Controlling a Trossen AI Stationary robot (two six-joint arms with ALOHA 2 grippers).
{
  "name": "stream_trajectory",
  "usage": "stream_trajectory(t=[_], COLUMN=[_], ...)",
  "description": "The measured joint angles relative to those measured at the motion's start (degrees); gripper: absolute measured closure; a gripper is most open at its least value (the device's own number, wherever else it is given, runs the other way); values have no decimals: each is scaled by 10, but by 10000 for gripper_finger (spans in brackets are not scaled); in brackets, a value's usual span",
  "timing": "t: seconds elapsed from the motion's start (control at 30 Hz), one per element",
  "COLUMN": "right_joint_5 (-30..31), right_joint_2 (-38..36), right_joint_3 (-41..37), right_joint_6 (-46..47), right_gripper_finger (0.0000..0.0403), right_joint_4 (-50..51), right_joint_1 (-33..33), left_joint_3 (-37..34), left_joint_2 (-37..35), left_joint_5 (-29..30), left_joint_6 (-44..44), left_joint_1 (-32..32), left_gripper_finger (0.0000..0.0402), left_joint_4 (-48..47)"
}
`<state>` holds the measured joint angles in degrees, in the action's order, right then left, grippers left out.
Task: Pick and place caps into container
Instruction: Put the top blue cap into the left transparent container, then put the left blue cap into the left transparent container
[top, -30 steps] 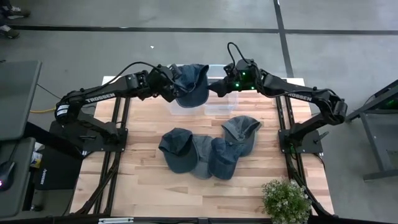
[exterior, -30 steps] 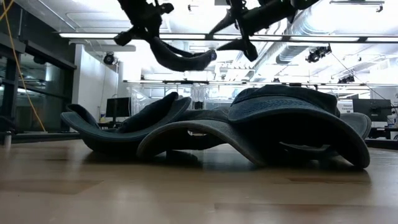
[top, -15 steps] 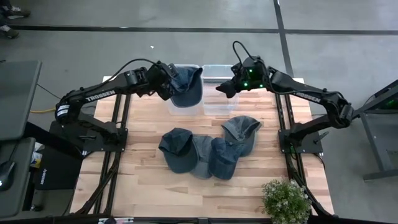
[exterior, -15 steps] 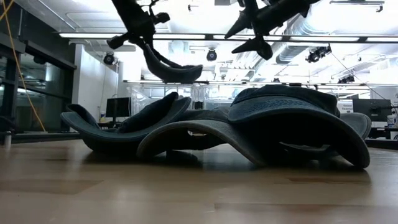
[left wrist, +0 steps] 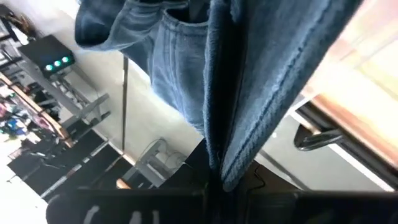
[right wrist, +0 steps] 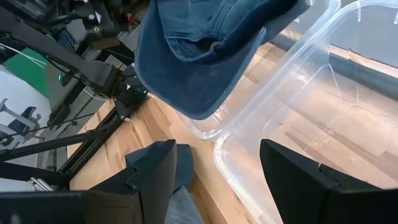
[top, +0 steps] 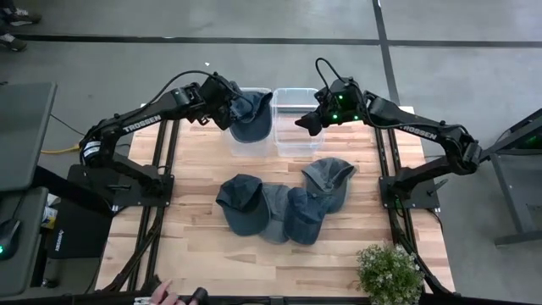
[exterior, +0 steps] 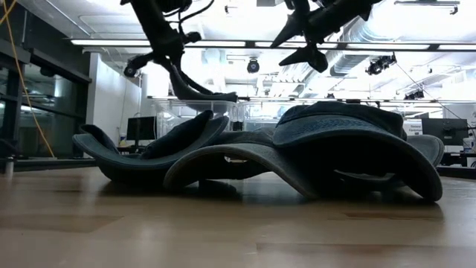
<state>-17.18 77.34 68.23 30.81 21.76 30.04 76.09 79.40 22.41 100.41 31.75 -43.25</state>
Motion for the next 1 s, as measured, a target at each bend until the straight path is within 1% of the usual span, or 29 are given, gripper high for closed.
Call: stream_trajectory(t=[0.17,0.33,0.43,0.63,0.77,1.0], right_joint_5=[1,1,2,3,5,5], right_joint_2=[0,0,0,0,0,0], right_joint_3=[0,0,0,0,0,0], right_joint_6=[1,0,-1,-9,-13,-17], right_gripper_finger=[176,176,176,176,176,176], right_joint_4=[4,16,24,24,24,24], right_joint_1=[0,0,0,0,0,0], left_joint_3=[0,0,0,0,0,0], left_joint_2=[30,41,52,59,59,59], left_joint_5=[-5,-4,9,-2,-6,-9], left_joint_6=[16,21,23,-30,-38,-112], left_joint_1=[2,9,13,37,54,73], left_gripper_finger=[394,394,389,335,305,247], left_joint_4=[19,29,30,21,19,17])
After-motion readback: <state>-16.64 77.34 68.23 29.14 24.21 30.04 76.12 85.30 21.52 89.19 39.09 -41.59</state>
